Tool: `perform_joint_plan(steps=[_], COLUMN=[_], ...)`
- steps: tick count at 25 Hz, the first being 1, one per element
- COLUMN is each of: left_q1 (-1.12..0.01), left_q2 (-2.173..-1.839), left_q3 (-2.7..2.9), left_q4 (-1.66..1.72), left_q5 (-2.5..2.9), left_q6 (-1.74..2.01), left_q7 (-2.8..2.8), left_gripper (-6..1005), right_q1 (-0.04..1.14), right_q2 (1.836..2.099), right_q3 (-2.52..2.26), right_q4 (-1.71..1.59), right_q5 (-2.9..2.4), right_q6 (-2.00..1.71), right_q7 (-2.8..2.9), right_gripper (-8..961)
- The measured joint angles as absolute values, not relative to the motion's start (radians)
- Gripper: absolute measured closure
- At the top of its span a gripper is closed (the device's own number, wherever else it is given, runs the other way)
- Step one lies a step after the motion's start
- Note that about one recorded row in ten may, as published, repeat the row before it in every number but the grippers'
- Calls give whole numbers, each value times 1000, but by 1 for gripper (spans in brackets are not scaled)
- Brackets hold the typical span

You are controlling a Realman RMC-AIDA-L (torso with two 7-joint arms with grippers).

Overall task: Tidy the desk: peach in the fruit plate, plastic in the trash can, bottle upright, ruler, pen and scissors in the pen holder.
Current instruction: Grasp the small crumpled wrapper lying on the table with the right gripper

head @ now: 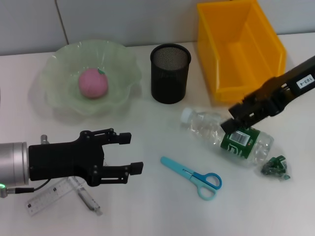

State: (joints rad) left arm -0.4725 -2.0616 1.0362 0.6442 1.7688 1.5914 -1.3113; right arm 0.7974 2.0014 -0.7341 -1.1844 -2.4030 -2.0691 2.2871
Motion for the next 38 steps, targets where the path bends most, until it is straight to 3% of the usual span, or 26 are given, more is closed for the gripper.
perform_joint_plan(steps=[4, 17, 29, 38], left_q1=[-472, -482, -488, -488], left_q2=[-2063, -2064, -2062, -2060], left_q3=[1038, 1031, 1030, 1029], left_q4=[644, 646, 644, 643], left_q5=[1769, 1766, 1767, 1768], left_q6=[1571, 1559, 1549, 1549], left_q7=[-1304, -1297, -1286, -1285], left_gripper=[186, 186, 186, 186], right_q1=[869, 898, 811, 727], right_q2=[2011, 2047, 2051, 2068], right_q3=[-903, -1075, -1117, -1109], right_q4=[-1266, -1253, -1187, -1225], right_q5=[-2603, -2886, -2918, -2919], right_q6=[-2106, -2131, -1995, -1922], right_q7=[2498, 2598, 2590, 2526], right_gripper=[184, 194, 208, 218])
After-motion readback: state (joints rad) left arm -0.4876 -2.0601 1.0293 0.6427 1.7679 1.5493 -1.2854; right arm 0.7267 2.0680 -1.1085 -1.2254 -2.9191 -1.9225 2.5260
